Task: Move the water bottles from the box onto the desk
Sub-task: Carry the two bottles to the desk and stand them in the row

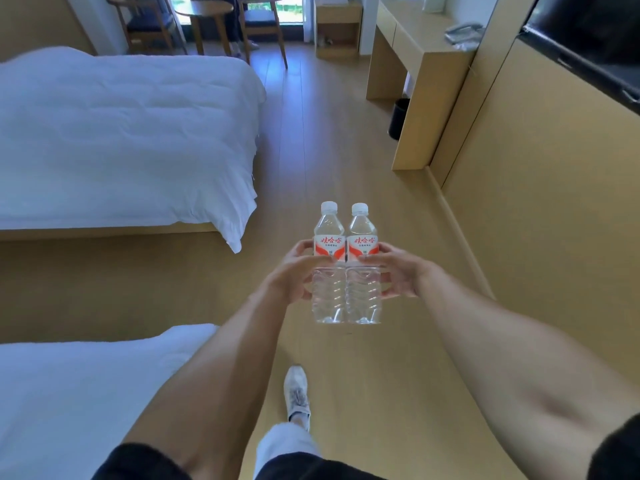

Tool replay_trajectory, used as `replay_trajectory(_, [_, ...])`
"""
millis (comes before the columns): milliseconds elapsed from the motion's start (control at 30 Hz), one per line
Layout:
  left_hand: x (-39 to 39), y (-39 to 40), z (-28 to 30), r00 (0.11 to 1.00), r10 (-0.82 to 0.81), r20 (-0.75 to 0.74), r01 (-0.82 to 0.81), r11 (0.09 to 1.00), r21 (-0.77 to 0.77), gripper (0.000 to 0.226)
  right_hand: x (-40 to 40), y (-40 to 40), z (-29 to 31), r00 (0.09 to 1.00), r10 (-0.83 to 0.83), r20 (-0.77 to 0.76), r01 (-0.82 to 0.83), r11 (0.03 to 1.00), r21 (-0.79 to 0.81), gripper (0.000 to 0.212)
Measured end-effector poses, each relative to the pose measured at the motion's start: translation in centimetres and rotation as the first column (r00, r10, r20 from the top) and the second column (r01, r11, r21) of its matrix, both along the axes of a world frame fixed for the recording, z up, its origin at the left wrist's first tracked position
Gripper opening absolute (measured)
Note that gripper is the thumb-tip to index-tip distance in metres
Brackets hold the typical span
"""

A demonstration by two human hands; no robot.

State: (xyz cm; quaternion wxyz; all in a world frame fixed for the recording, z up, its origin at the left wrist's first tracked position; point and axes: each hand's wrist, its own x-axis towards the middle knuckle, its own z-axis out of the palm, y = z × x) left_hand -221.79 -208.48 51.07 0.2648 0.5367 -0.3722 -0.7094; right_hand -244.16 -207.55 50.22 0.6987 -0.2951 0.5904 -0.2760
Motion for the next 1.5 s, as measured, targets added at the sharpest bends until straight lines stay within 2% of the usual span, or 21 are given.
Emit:
replay_trajectory(200, [1.9,-12.8,0.5,0.999,-0.041,-0.008,0.041,0.999,0.004,0.057,2.0,-11.9,0.8,0.998,-0.054,-0.014,0.055,0.998,0.019,0.050])
replay_trajectory(300, [2.7,-19.0,1.0,0.999,-0.054,0.005,0.054,0.998,-0.013,0.058,2.6,-17.3,1.2,0.997,-0.072,-0.013,0.072,0.997,-0.020,0.048])
replay_trajectory(600, [2.3,-32.1,-0.2,0.997,-0.051,0.051,0.054,0.998,-0.043,0.060,2.6,-29.1,1.3,0.993,-0.116,0.017,0.116,0.993,-0.016,0.052])
replay_trajectory(800, [0.3,-40.6,-0.8,0.999,-0.018,0.046,0.020,0.999,-0.041,0.059,0.6,-37.8,0.5,0.994,-0.106,0.030,0.107,0.994,-0.027,0.063])
replay_trajectory(967, [-2.5,-49.1,-1.0,0.998,0.026,0.053,-0.022,0.996,-0.084,0.067,-2.1,-47.2,-0.5,0.995,-0.097,0.039,0.099,0.994,-0.044,0.053])
replay_trajectory(1267, [-7.6,-65.1,0.2,0.997,0.028,0.066,-0.025,0.999,-0.046,0.072,-7.5,-64.1,-0.1,0.998,-0.050,0.046,0.049,0.999,0.002,0.052])
replay_trajectory(1500, [-8.1,-75.7,-0.5,0.998,0.034,0.057,-0.032,0.999,-0.040,0.072,-8.2,-74.9,0.0,0.999,-0.015,0.042,0.015,1.000,0.012,0.055])
